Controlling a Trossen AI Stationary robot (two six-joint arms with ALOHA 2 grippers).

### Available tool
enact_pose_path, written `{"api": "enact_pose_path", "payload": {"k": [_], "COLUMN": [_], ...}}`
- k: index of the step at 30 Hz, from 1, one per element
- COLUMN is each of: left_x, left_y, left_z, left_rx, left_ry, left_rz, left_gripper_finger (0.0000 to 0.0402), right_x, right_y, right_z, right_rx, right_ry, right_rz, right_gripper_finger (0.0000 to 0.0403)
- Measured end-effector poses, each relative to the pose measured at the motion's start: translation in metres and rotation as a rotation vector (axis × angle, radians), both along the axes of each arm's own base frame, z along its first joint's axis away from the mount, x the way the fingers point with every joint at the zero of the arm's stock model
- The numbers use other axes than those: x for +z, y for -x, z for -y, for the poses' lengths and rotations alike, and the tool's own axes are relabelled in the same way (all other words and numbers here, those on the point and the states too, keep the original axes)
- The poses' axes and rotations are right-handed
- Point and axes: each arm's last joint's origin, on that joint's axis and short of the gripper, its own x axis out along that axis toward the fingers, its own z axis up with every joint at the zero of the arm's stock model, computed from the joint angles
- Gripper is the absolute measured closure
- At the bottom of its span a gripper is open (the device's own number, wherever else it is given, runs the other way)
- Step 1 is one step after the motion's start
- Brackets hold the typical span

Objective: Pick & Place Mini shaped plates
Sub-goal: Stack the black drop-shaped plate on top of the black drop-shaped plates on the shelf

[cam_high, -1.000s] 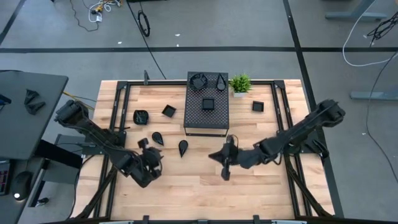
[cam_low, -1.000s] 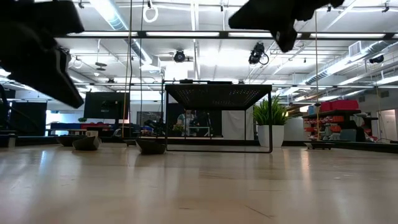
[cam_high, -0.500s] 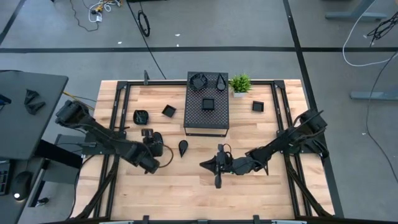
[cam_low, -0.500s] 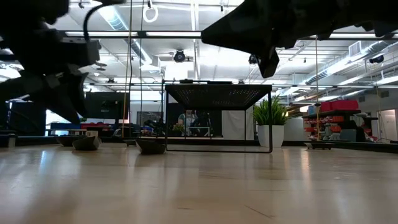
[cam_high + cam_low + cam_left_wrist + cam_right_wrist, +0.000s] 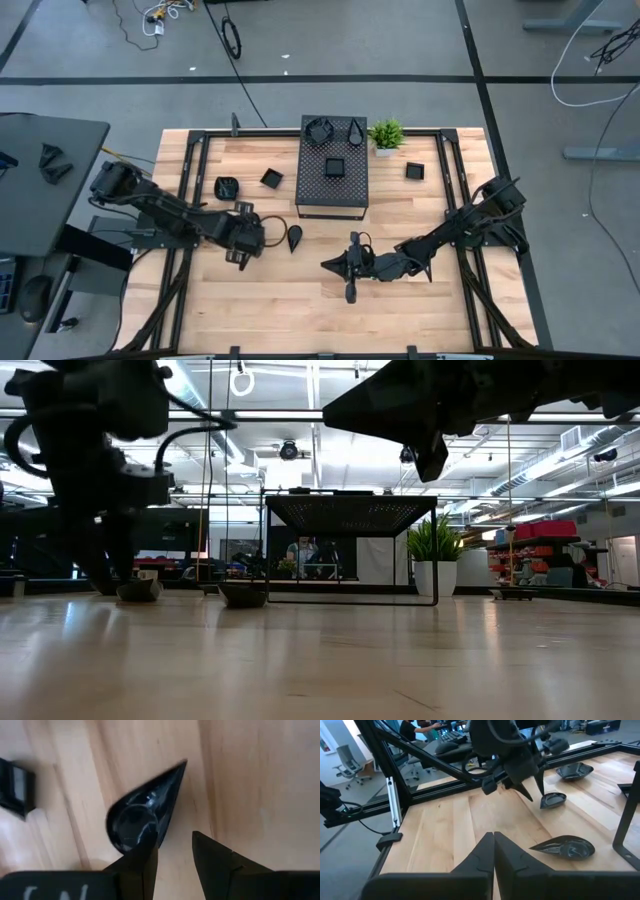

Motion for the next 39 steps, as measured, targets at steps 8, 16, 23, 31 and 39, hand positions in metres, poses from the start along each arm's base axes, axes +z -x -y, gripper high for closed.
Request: {"api": "enact_pose_path", "payload": {"k": [8, 16, 23, 31, 39], "left_x": [-0.006, -0.006, -0.005, -0.001, 0.007], "left_y": [0.002, -0.001, -0.007, -0.017, -0.022], "left_z": [-0.004, -0.001, 0.005, 0.024, 0.038], "left_rx": [0.012, 0.012, 0.053, 0.103, 0.090], "left_ry": [-0.002, 0.105, 0.185, 0.456, 0.599], "left_rz": [0.006, 0.016, 0.093, 0.198, 0.218], "left_gripper_finger": [0.0281, 0.0327, 0.0348, 0.0349, 0.0349], "right_x": [0.000, 0.000, 0.000, 0.000, 0.000], "right_y": [0.000, 0.000, 0.000, 0.000, 0.000], "right_z": [0.000, 0.000, 0.000, 0.000, 0.000], "right_rx": [0.000, 0.000, 0.000, 0.000, 0.000], "right_ry": [0.000, 0.000, -0.001, 0.000, -0.001], "right_rz": [0.001, 0.001, 0.002, 0.002, 0.002], "right_gripper_finger": [0.0394, 0.0394, 0.0394, 0.0394, 0.0394]}}
